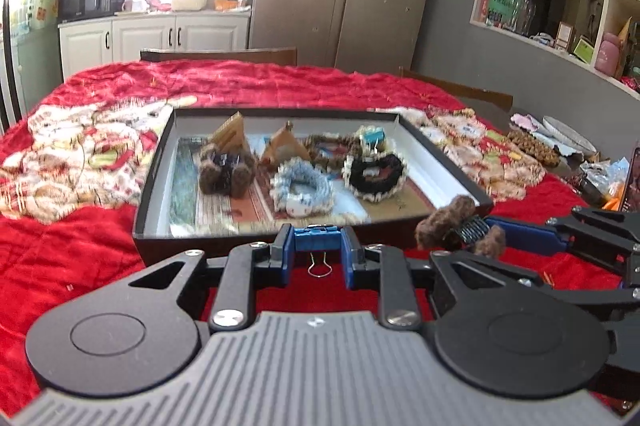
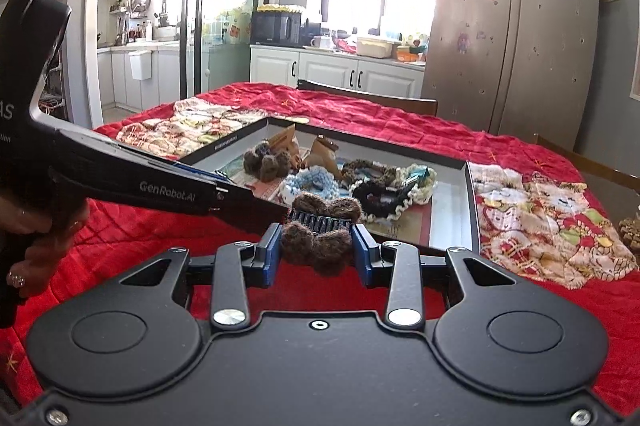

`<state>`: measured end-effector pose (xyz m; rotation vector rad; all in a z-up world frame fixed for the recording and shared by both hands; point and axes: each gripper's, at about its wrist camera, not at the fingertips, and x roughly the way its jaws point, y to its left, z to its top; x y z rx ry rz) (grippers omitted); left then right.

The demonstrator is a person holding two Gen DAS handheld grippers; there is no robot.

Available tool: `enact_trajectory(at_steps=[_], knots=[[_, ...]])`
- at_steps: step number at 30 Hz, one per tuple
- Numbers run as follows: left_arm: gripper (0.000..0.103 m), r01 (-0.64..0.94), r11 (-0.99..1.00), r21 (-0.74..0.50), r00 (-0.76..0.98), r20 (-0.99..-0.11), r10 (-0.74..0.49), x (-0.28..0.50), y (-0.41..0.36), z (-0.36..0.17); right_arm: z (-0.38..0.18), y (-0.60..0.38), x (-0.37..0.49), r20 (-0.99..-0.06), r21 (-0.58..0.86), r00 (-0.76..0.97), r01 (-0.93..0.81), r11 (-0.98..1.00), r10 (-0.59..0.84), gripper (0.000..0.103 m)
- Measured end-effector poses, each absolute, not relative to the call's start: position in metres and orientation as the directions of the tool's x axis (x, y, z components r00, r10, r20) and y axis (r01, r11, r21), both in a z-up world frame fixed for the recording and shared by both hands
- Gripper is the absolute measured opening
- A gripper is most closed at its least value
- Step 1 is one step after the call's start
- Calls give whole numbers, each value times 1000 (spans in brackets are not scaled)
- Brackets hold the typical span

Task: Organize objects
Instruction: 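Carry the binder clip with the left tool while the right tool carries the pompom clip to the box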

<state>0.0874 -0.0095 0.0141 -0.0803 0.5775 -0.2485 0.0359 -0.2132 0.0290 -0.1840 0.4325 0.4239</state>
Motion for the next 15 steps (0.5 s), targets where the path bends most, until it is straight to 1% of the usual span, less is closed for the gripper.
enact_trajectory(at_steps=[9,15], knots=[[28,229,966,-117,837,-484,-257,100,-10,33,45,-215,52,-408,-104,848,-411,906,338,36],[28,226,970,-95,845,-476,-243,118,-14,37,53,-216,76,-399,-132,867,-377,917,299,36]])
